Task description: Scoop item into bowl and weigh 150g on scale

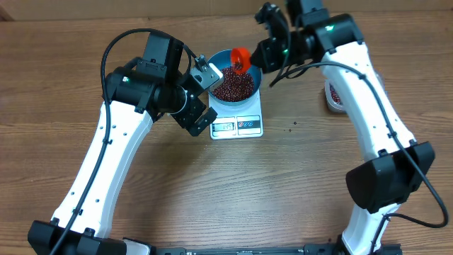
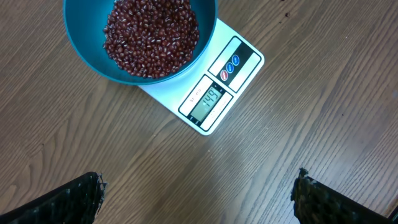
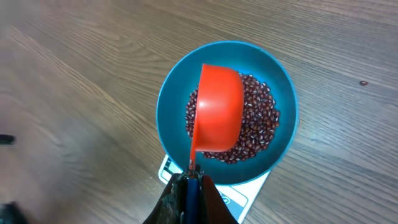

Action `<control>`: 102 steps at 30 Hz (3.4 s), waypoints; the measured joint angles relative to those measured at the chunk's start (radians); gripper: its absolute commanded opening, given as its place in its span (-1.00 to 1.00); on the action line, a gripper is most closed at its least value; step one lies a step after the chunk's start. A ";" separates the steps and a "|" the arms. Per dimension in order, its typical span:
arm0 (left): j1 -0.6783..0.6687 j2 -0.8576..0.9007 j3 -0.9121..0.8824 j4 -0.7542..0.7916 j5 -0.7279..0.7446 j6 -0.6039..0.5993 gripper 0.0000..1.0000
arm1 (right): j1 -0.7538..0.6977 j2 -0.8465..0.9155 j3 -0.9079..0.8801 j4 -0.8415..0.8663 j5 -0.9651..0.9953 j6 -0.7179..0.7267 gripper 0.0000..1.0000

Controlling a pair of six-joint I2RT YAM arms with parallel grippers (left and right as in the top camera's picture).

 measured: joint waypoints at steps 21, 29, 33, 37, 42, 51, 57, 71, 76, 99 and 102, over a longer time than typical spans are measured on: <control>0.000 0.000 0.000 0.000 0.000 0.000 0.99 | -0.172 0.000 0.000 -0.035 -0.258 0.000 -0.93; 0.000 0.000 0.000 0.000 0.000 0.000 0.99 | -0.101 0.000 0.000 -0.035 -0.159 0.017 -0.93; 0.000 0.000 0.000 0.000 0.000 0.000 0.99 | -0.032 0.000 0.000 -0.034 -0.039 0.035 -0.93; 0.000 0.000 0.000 0.000 0.000 0.000 0.99 | 0.056 0.000 0.000 -0.033 0.135 0.057 -0.93; 0.000 0.000 0.000 0.000 0.000 0.000 0.99 | 0.148 0.000 0.000 -0.034 0.337 0.069 -0.93; 0.000 0.000 0.000 0.000 0.000 0.000 0.99 | 0.183 0.000 0.000 -0.026 0.489 0.073 -0.93; 0.000 0.000 0.000 0.000 0.000 0.000 0.99 | 0.183 0.000 0.000 -0.025 0.482 0.071 -0.93; 0.000 0.000 0.000 0.000 0.000 0.000 0.99 | 0.125 0.000 0.000 -0.023 0.300 0.053 -0.93; 0.000 0.000 0.000 0.000 0.000 0.000 0.99 | 0.066 0.000 0.000 -0.023 0.191 0.052 -0.93; 0.000 0.000 0.000 0.000 0.000 0.000 0.99 | -0.174 0.000 0.000 -0.042 -0.197 0.052 -0.93; 0.000 0.000 0.000 0.000 0.000 0.000 0.99 | -0.173 0.000 0.000 -0.043 -0.203 0.053 -0.93</control>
